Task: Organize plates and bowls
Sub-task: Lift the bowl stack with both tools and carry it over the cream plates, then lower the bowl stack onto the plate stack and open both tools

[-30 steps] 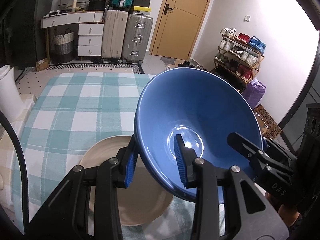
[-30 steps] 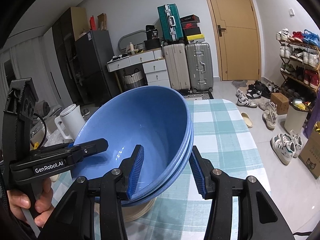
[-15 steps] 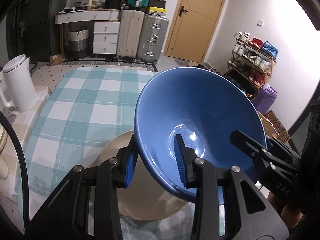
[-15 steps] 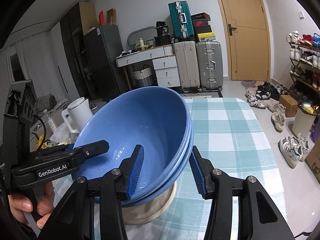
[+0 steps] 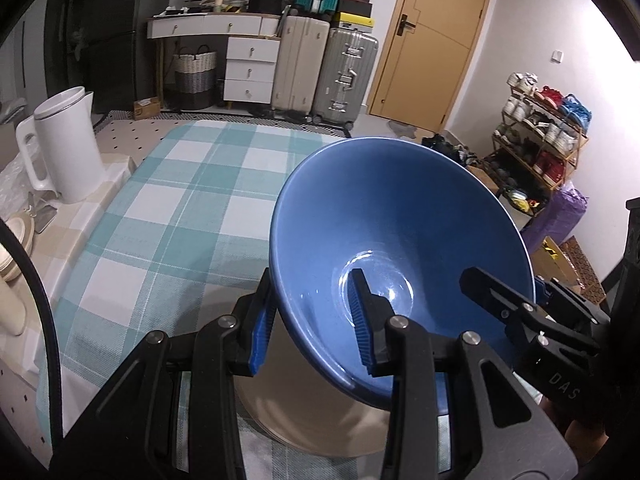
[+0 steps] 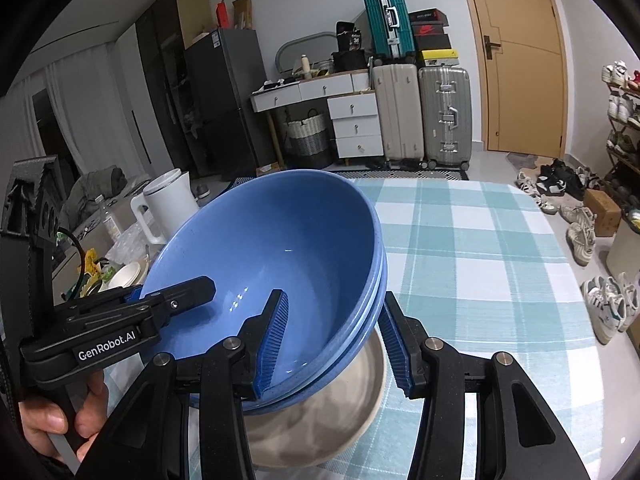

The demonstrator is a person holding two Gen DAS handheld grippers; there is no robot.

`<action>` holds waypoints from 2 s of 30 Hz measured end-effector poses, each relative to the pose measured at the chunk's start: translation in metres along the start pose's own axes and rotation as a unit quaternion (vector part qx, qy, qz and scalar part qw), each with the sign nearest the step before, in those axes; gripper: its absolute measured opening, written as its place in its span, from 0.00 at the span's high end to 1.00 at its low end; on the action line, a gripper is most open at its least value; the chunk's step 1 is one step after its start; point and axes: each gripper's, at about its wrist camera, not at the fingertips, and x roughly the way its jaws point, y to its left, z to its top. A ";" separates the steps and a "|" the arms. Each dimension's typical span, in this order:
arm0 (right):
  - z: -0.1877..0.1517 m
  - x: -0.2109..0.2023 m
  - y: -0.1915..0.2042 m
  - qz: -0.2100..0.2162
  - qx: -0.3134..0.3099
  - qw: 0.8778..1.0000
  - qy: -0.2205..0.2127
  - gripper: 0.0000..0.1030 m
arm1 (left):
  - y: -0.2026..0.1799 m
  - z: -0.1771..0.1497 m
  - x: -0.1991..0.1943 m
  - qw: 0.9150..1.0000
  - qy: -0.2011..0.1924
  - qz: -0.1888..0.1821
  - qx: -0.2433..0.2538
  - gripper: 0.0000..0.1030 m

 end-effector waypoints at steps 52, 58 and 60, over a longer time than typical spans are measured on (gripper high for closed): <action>-0.017 0.000 -0.015 -0.005 -0.031 0.999 -0.023 0.01 | 0.017 -0.015 0.002 0.995 -0.084 -0.017 0.053 0.01; -0.021 -0.034 -0.026 -0.020 -0.037 0.998 -0.047 0.01 | -0.003 -0.026 -0.022 0.990 -0.108 -0.044 0.077 0.01; -0.023 -0.048 -0.031 -0.029 -0.037 0.997 -0.054 0.01 | -0.013 -0.032 -0.029 0.989 -0.113 -0.053 0.085 0.01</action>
